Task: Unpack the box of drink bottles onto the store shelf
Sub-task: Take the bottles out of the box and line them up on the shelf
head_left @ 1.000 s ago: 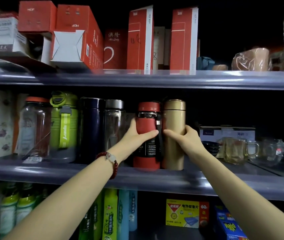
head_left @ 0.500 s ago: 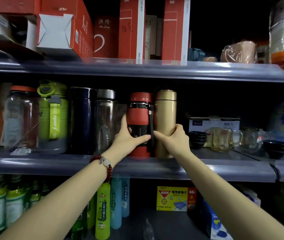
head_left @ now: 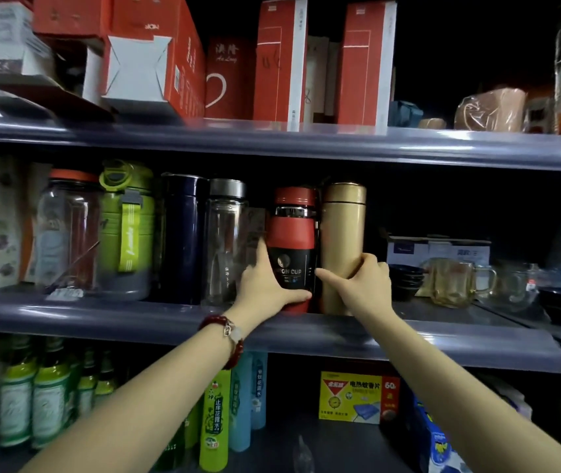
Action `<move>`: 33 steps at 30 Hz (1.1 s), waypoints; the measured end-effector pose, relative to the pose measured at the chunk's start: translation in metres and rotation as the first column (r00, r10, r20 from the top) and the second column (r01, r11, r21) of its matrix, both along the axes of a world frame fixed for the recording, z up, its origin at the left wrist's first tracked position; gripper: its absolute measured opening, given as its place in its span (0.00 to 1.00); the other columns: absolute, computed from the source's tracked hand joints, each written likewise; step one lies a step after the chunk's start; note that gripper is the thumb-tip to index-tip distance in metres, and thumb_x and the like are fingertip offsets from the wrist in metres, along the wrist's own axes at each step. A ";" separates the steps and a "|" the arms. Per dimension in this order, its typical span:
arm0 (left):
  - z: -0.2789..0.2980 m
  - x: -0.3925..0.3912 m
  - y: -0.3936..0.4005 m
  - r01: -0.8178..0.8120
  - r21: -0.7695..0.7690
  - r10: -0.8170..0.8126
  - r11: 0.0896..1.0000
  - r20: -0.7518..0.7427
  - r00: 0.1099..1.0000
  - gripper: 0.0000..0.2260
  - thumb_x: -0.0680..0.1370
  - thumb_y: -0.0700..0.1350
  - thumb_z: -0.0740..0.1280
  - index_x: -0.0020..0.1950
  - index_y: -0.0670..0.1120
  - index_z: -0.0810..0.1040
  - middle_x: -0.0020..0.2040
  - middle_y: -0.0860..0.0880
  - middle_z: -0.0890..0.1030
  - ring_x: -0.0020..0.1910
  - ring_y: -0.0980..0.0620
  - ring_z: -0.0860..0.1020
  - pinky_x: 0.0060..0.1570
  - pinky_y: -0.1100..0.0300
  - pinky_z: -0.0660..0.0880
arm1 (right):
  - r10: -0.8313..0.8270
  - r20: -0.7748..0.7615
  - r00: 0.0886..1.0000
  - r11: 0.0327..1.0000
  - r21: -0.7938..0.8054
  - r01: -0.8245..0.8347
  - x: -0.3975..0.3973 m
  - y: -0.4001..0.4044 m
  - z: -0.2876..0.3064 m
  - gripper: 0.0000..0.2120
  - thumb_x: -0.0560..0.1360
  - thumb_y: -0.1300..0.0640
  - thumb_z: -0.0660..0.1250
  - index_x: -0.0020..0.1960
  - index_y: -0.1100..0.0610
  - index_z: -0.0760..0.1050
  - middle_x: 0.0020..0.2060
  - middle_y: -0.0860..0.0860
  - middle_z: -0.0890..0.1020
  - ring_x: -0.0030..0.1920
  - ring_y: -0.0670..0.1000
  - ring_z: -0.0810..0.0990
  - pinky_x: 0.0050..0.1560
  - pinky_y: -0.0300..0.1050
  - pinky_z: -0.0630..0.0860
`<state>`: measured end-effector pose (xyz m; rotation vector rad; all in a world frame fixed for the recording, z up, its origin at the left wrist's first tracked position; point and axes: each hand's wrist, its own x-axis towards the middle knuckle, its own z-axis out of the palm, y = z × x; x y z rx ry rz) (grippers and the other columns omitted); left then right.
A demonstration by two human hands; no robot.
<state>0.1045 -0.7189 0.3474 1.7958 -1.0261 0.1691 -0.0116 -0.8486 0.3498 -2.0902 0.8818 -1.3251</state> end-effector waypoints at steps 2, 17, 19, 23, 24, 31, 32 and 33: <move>0.003 0.003 0.000 0.050 0.009 -0.049 0.999 -0.037 0.998 0.54 0.60 0.54 0.80 0.76 0.54 0.49 0.66 0.50 0.75 0.61 0.50 0.74 0.61 0.58 0.69 | 0.175 0.004 0.985 0.979 0.104 -0.174 -0.006 -0.008 0.009 0.35 0.62 0.39 0.76 0.60 0.60 0.72 0.55 0.56 0.77 0.53 0.55 0.78 0.54 0.53 0.78; 0.001 0.002 0.000 0.065 -0.016 -0.066 0.998 -0.103 0.992 0.54 0.62 0.47 0.80 0.76 0.60 0.46 0.68 0.48 0.73 0.66 0.46 0.72 0.64 0.55 0.68 | 0.445 0.047 0.894 0.839 0.326 -0.435 -0.018 -0.022 0.014 0.33 0.64 0.51 0.78 0.64 0.61 0.70 0.57 0.56 0.80 0.56 0.56 0.80 0.59 0.55 0.78; 0.003 0.003 0.002 0.087 -0.017 -0.089 0.996 -0.125 0.988 0.54 0.62 0.45 0.80 0.76 0.60 0.47 0.68 0.49 0.73 0.66 0.47 0.72 0.64 0.56 0.67 | 0.519 0.116 0.847 0.769 0.369 -0.522 -0.021 -0.026 0.013 0.29 0.69 0.63 0.75 0.67 0.62 0.67 0.57 0.58 0.79 0.56 0.56 0.80 0.56 0.52 0.79; 0.007 0.015 0.004 0.157 0.027 -0.148 0.987 -0.216 0.965 0.55 0.62 0.41 0.80 0.76 0.60 0.46 0.70 0.52 0.70 0.68 0.48 0.69 0.67 0.53 0.65 | 0.409 -0.018 0.912 0.887 0.242 -0.393 -0.019 -0.020 0.008 0.47 0.51 0.41 0.82 0.65 0.55 0.68 0.55 0.52 0.80 0.54 0.54 0.80 0.48 0.53 0.82; 0.008 0.017 0.003 0.178 0.042 -0.164 0.983 -0.226 0.960 0.56 0.61 0.42 0.80 0.76 0.61 0.45 0.70 0.52 0.70 0.68 0.48 0.69 0.69 0.52 0.65 | 0.384 -0.043 0.922 0.905 0.214 -0.367 -0.019 -0.017 0.007 0.47 0.51 0.39 0.81 0.64 0.54 0.68 0.54 0.51 0.79 0.53 0.53 0.80 0.47 0.52 0.83; 0.004 0.004 -0.007 0.051 -0.038 -0.058 0.998 -0.210 0.976 0.57 0.58 0.51 0.81 0.76 0.59 0.47 0.66 0.52 0.74 0.65 0.47 0.73 0.65 0.54 0.68 | 0.556 -0.020 0.831 0.789 0.325 -0.521 -0.030 -0.011 0.011 0.32 0.66 0.63 0.77 0.66 0.60 0.67 0.55 0.57 0.81 0.55 0.59 0.81 0.57 0.65 0.77; 0.004 0.004 -0.006 0.055 -0.038 -0.061 0.998 -0.198 0.978 0.55 0.59 0.50 0.81 0.76 0.59 0.48 0.66 0.51 0.74 0.64 0.46 0.73 0.64 0.53 0.68 | 0.561 -0.010 0.828 0.785 0.324 -0.528 -0.033 -0.013 0.011 0.32 0.66 0.65 0.76 0.66 0.60 0.67 0.55 0.56 0.81 0.55 0.59 0.81 0.57 0.63 0.77; 0.005 0.005 -0.004 0.065 -0.029 -0.069 0.997 -0.188 0.980 0.54 0.60 0.50 0.81 0.76 0.59 0.48 0.66 0.50 0.74 0.64 0.46 0.73 0.63 0.53 0.69 | 0.549 -0.011 0.836 0.797 0.310 -0.519 -0.034 -0.013 0.011 0.34 0.65 0.64 0.78 0.67 0.60 0.67 0.55 0.55 0.81 0.54 0.57 0.81 0.56 0.60 0.79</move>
